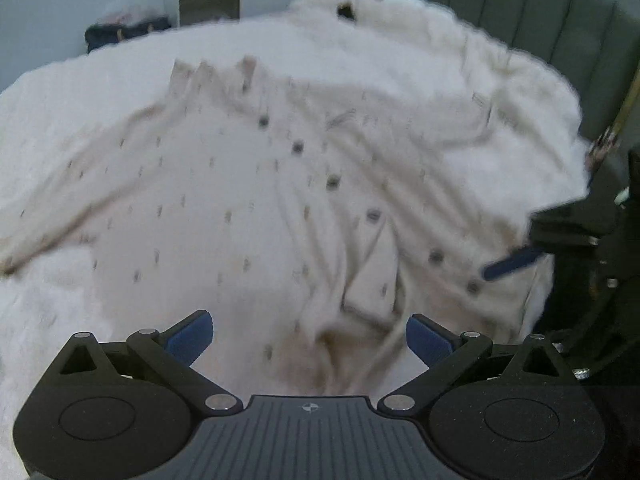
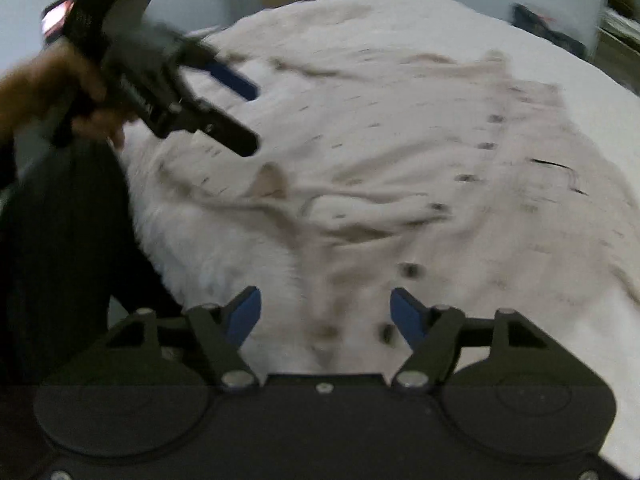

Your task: Fold clothes

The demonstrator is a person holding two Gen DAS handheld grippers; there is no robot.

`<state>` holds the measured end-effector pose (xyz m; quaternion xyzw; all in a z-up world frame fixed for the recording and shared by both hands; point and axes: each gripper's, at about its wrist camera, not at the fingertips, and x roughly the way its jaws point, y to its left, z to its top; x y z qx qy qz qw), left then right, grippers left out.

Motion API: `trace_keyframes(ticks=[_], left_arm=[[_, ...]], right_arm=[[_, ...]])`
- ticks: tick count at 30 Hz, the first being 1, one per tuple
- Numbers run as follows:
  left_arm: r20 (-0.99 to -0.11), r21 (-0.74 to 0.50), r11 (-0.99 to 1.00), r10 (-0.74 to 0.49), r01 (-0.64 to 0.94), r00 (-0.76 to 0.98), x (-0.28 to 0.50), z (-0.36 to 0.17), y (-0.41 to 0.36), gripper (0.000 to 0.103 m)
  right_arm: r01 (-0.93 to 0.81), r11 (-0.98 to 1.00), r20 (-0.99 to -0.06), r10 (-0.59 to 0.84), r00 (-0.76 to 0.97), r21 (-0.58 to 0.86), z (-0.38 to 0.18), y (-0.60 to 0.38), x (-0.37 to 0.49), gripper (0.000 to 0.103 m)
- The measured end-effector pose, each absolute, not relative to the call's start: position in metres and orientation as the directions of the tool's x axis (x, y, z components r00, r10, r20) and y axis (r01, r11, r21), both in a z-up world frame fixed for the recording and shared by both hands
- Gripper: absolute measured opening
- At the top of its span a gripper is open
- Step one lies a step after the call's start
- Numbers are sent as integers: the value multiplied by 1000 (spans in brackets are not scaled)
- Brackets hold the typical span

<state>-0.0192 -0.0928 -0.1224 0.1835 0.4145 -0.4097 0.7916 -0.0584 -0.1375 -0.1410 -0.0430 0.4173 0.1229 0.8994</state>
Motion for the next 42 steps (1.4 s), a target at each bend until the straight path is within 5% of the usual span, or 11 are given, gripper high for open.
trace_keyframes(ticks=[2, 4, 13, 17, 20, 25, 29, 31, 33, 34, 42], left_arm=[[-817, -63, 596, -492, 800, 302, -27, -129, -90, 102], [-815, -85, 592, -504, 801, 286, -31, -132, -89, 102], [-764, -192, 638, -574, 746, 294, -33, -145, -73, 102], [-764, -198, 645, -573, 738, 297, -30, -149, -69, 102], [-792, -182, 666, -535, 724, 293, -22, -162, -72, 102], [-806, -147, 711, -489, 688, 333, -16, -174, -78, 90], [-790, -206, 754, -504, 624, 348, -6, -182, -71, 79], [-794, -220, 755, -507, 618, 336, -5, -186, -70, 55], [-795, -240, 752, -515, 614, 321, -4, -190, -69, 3], [-782, -270, 746, -539, 609, 313, -3, -190, -67, 2], [-675, -290, 721, -620, 629, 400, -17, -152, -40, 1]], right_arm=[[-255, 967, -740, 159, 654, -17, -156, -134, -41, 61], [-274, 961, -773, 150, 616, -31, -167, -131, -27, 1], [-662, 714, -844, 483, 233, 226, -151, -139, -92, 7], [-486, 857, -815, 401, 418, 173, -125, -188, -99, 18], [-388, 920, -790, 280, 545, 59, -115, -213, -104, 40], [-463, 860, -840, 79, 537, -215, -146, -195, -103, 56], [-480, 863, -862, 119, 493, -155, -170, -185, -100, 56], [-423, 899, -862, 123, 492, -114, -172, -193, -99, 50], [-341, 939, -870, 126, 477, -51, -172, -202, -97, 23], [-307, 952, -866, 155, 475, 2, -170, -207, -94, 7], [-223, 959, -757, 274, 594, 172, -119, -219, -99, 4]])
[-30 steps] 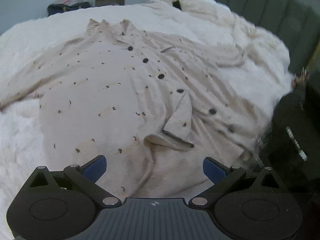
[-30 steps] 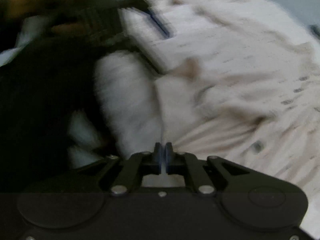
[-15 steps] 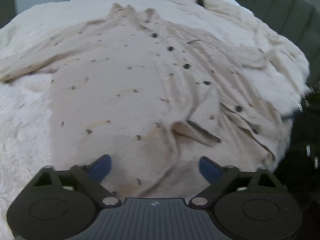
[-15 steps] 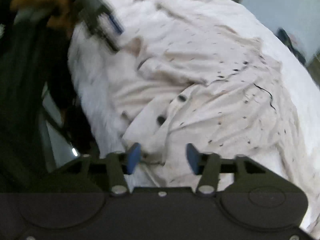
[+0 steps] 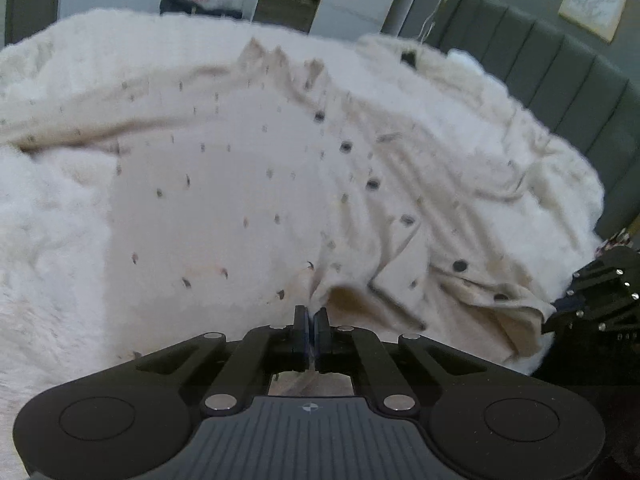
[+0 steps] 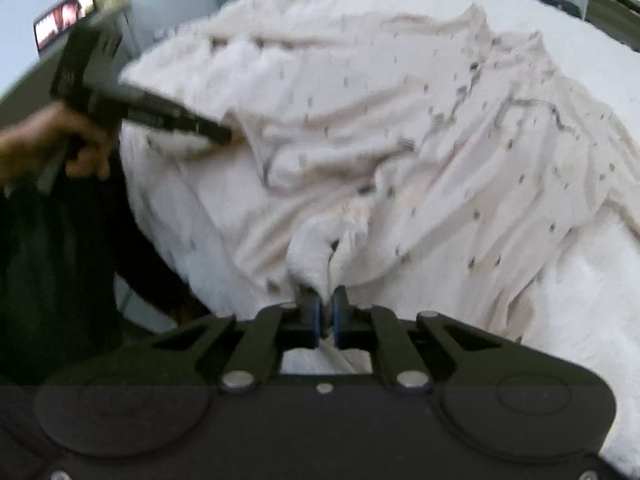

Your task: Fold clothes

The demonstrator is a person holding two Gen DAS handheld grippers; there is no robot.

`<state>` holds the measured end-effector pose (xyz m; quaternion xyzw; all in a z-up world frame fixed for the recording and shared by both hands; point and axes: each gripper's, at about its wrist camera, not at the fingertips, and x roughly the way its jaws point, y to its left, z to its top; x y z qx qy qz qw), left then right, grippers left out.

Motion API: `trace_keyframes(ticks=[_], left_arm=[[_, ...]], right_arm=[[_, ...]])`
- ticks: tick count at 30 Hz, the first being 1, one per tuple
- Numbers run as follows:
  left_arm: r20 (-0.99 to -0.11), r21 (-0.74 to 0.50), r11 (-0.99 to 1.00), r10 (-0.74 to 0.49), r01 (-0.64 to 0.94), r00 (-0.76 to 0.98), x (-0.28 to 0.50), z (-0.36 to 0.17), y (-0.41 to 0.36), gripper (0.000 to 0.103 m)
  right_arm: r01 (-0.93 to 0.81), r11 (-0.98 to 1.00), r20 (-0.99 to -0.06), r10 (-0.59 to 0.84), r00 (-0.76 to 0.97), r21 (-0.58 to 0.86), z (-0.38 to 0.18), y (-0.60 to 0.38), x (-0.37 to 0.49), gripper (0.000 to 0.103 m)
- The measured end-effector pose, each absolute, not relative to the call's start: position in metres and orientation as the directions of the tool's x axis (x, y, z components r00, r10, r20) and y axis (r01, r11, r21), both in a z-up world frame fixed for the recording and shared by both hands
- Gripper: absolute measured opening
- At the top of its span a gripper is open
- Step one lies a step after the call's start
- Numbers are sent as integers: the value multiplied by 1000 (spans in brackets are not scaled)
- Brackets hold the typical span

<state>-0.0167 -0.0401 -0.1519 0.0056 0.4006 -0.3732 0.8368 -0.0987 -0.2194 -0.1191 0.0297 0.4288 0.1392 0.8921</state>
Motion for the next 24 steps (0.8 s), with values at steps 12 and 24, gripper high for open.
trace_keyframes(ticks=[12, 24], left_arm=[[-693, -103, 826, -460, 555, 555, -24, -110, -9, 15], [-793, 195, 710, -291, 676, 535, -71, -145, -30, 73]], right_arm=[[-436, 896, -792, 327, 516, 85, -130, -119, -52, 18], [-449, 894, -775, 284, 565, 0, -125, -131, -97, 48]])
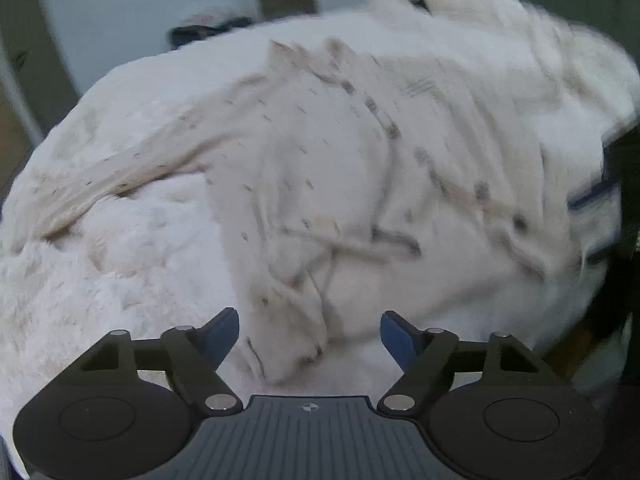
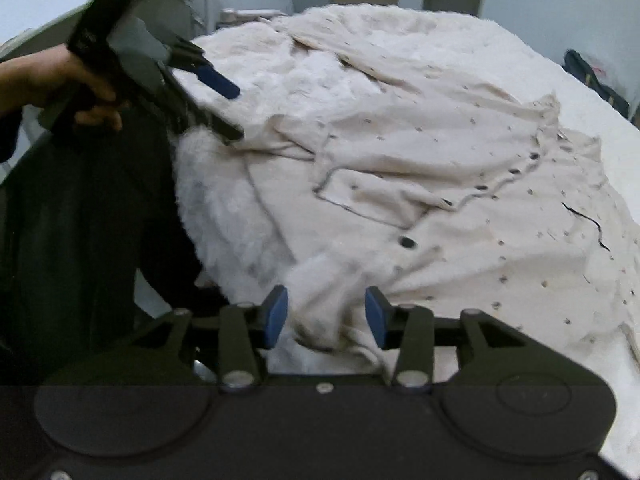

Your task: Fold clothes

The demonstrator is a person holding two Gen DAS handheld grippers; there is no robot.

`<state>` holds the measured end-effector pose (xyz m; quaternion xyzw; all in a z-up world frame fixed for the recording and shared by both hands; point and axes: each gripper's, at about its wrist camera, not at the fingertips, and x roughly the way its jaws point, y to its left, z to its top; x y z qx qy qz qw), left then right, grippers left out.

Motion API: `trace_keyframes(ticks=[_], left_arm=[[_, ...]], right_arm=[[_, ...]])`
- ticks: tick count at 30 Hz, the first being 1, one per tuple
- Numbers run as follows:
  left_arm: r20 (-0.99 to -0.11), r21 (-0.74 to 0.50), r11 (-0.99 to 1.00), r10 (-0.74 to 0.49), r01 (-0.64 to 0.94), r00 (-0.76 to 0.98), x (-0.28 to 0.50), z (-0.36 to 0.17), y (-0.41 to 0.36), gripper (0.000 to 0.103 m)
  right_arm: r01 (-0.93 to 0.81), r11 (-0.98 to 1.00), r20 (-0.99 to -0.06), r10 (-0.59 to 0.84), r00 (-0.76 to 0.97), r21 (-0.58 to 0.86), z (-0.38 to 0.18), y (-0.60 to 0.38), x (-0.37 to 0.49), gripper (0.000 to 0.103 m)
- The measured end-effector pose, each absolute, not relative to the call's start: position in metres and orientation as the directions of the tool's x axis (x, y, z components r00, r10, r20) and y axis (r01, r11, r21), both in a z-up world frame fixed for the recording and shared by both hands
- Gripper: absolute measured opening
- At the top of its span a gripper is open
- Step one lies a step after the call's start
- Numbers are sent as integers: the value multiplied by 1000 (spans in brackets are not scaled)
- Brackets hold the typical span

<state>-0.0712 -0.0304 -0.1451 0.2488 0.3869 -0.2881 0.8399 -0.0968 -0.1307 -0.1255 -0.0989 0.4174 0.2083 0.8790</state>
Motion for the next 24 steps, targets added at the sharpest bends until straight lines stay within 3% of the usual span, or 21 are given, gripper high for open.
trace_keyframes(ticks=[5, 9, 11, 13, 14, 15, 17, 20, 23, 24], left_arm=[[-806, 411, 627, -90, 662, 586, -66, -184, -53, 74], [-776, 521, 527, -35, 671, 630, -62, -207, -69, 79], [-764, 555, 468, -41, 688, 644, -62, -216, -73, 77], [-770, 537, 456, -80, 710, 633, -63, -209, -70, 46], [-775, 522, 451, -103, 724, 624, -64, -205, -68, 23], [-777, 512, 450, -121, 732, 618, -65, -200, -67, 12], [-748, 534, 443, -150, 720, 647, -74, -185, -60, 4], [-715, 529, 468, -204, 708, 669, -84, -158, -46, 4], [-724, 466, 487, -271, 739, 635, -97, -127, -24, 4], [-736, 461, 477, -266, 748, 623, -100, -124, -20, 4]], right_arm=[[-462, 880, -746, 235, 623, -109, -135, -103, -84, 48], [-494, 822, -726, 153, 670, -283, -144, -74, -75, 49], [-505, 798, -714, 140, 686, -329, -146, -65, -75, 51], [-506, 798, -711, 145, 689, -328, -148, -62, -74, 52], [-506, 803, -711, 155, 686, -313, -149, -62, -73, 52], [-504, 805, -712, 154, 685, -312, -152, -62, -72, 53], [-498, 794, -711, 122, 693, -349, -159, -60, -69, 52], [-503, 756, -711, 72, 700, -419, -171, -55, -64, 52], [-593, 728, -757, 159, 634, -343, -175, -48, -59, 52], [-643, 720, -796, 218, 565, -260, -174, -46, -58, 52]])
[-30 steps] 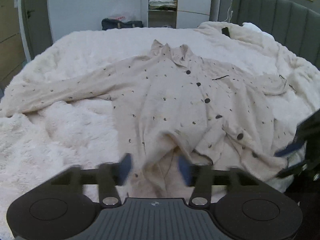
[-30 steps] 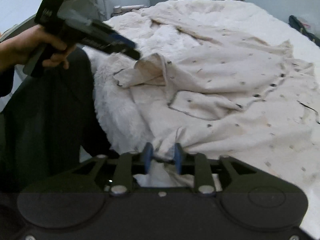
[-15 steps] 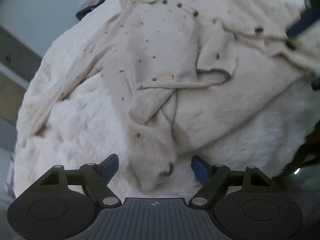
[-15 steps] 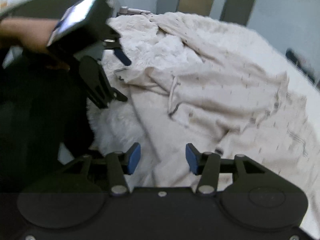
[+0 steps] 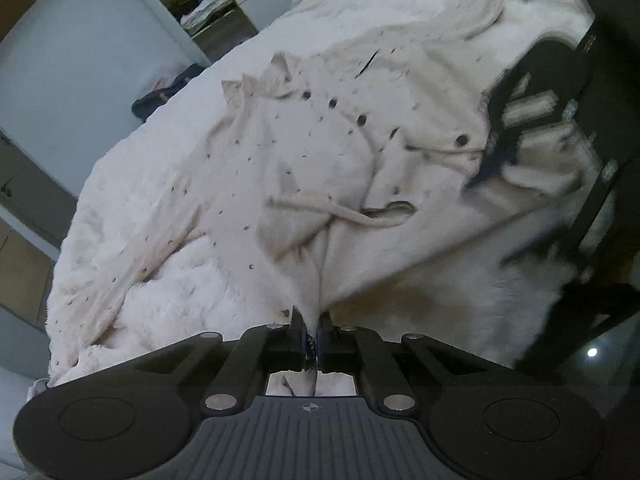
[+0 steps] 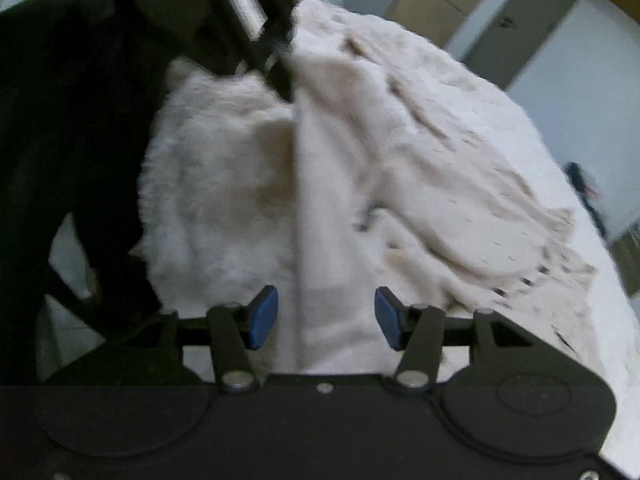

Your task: Fold clothes

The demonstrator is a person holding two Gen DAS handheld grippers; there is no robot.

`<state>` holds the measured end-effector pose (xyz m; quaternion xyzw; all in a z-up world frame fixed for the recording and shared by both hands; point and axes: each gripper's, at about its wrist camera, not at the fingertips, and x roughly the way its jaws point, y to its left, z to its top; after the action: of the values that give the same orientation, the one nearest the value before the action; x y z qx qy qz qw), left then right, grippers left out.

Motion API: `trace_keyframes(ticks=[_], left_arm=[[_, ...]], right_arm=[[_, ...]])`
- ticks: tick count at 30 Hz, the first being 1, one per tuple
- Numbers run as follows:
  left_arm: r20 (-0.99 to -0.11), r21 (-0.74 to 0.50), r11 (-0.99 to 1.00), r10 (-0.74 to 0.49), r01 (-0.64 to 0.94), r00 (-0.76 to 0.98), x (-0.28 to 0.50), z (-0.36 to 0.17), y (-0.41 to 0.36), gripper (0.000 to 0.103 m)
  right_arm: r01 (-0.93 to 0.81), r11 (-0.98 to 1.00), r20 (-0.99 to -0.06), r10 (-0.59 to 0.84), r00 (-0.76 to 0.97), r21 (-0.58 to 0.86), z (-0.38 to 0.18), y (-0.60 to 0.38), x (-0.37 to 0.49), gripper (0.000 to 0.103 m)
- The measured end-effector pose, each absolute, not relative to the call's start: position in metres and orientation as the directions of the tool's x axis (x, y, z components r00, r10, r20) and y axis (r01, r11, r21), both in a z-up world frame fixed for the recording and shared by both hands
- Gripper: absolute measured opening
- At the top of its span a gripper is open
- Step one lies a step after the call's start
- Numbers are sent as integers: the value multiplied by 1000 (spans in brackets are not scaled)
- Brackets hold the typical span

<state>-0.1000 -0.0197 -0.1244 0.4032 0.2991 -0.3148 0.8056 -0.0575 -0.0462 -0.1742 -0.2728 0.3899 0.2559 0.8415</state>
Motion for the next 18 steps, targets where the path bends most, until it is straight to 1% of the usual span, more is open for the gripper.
trace_keyframes(ticks=[1, 2, 3, 4, 5, 6, 8, 9, 10, 11, 12, 13, 14, 16, 17, 18], left_arm=[[-748, 456, 466, -261, 758, 611, -103, -122, -16, 3], [-756, 455, 458, -255, 764, 603, -106, -121, -12, 3], [-760, 458, 454, -246, 764, 602, -108, -121, -8, 2], [-767, 455, 453, -237, 766, 596, -108, -121, -5, 2], [-778, 444, 459, -229, 770, 585, -106, -122, -1, 2], [-788, 434, 465, -219, 771, 576, -105, -123, 3, 2], [-781, 440, 482, -210, 757, 588, -106, -124, 8, 3], [-773, 448, 490, -208, 748, 599, -107, -125, 9, 5], [-762, 455, 500, -209, 737, 612, -107, -125, 8, 8], [-749, 460, 512, -216, 726, 627, -107, -124, 5, 24], [-736, 461, 518, -231, 720, 637, -107, -124, 1, 42], [-722, 459, 517, -256, 723, 642, -108, -123, -6, 48], [-713, 456, 515, -276, 726, 644, -107, -122, -12, 51], [-716, 440, 507, -300, 741, 630, -107, -126, -25, 51], [-720, 434, 502, -307, 748, 623, -107, -129, -30, 51], [-724, 427, 492, -316, 759, 612, -108, -134, -39, 51]], right_arm=[[-687, 711, -827, 289, 482, -152, -172, -46, -56, 52], [-720, 692, -844, 361, 397, -43, -170, -47, -55, 48], [-742, 668, -838, 435, 329, 56, -166, -50, -54, 43], [-741, 666, -826, 465, 319, 89, -163, -54, -53, 43], [-719, 687, -794, 496, 353, 109, -154, -62, -51, 44], [-690, 718, -774, 489, 401, 96, -148, -69, -49, 45], [-631, 774, -750, 452, 484, 59, -137, -84, -40, 47], [-597, 802, -735, 416, 536, 19, -133, -89, -35, 50], [-563, 826, -719, 379, 583, -21, -130, -94, -30, 50], [-537, 841, -718, 339, 608, -58, -131, -96, -24, 50], [-512, 856, -726, 304, 617, -76, -133, -97, -17, 50], [-492, 868, -740, 286, 609, -70, -135, -97, -10, 49], [-455, 890, -768, 269, 581, -32, -139, -97, 2, 49], [-410, 910, -776, 305, 552, 66, -144, -97, 16, 48], [-369, 918, -771, 338, 540, 144, -147, -95, 26, 48], [-346, 924, -772, 337, 539, 161, -149, -92, 32, 48]])
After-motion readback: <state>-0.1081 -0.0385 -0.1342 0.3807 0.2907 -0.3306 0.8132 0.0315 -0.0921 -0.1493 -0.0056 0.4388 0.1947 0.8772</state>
